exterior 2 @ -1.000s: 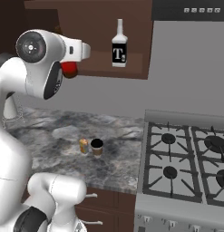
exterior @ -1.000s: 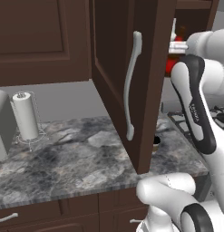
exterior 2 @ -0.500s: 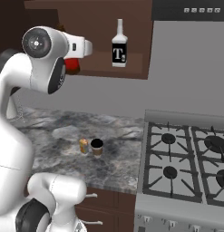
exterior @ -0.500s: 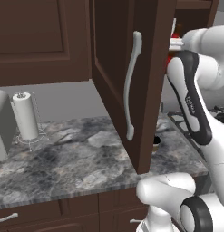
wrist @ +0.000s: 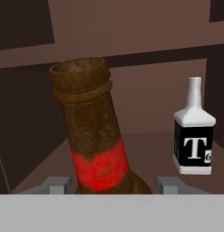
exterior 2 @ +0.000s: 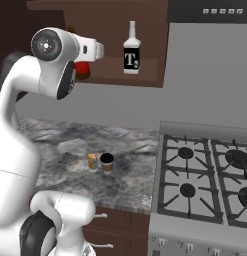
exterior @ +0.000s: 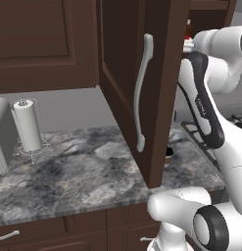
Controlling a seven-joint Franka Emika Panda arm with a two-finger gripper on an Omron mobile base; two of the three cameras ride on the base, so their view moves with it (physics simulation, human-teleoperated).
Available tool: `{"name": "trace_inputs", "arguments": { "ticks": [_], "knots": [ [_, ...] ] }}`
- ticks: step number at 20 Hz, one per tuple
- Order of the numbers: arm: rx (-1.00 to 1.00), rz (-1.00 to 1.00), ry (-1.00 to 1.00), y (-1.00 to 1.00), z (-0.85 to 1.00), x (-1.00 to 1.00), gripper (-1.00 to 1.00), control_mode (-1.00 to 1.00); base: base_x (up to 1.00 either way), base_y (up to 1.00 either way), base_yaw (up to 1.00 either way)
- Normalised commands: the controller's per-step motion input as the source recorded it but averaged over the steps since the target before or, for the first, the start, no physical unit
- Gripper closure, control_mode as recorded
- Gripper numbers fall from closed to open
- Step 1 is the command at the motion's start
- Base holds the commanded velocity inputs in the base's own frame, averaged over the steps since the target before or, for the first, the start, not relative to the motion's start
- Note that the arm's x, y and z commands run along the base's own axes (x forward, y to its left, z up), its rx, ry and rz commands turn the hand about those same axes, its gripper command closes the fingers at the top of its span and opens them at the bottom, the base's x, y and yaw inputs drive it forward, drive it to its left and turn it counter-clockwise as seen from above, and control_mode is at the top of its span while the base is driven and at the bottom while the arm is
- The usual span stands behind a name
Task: Sort all alcoholic drinks to one cabinet, and non-alcoholic drinks to the other.
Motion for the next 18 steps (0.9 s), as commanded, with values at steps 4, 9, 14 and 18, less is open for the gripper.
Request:
{"name": "trace_inputs", "arguments": {
  "ticks": [4, 9, 14, 18],
  "knots": [
    [0.00, 0.00, -0.01, 0.02, 0.00, 0.20, 1.00, -1.00, 0.00, 0.00, 0.00],
    [0.00, 0.00, -0.01, 0.05, 0.00, 0.20, 1.00, -1.00, 0.00, 0.00, 0.00],
    [0.00, 0.00, 0.00, 0.07, 0.00, 0.18, 1.00, -1.00, 0.00, 0.00, 0.00],
    [0.00, 0.00, 0.00, 0.08, 0.00, 0.20, 1.00, -1.00, 0.00, 0.00, 0.00]
  ]
}}
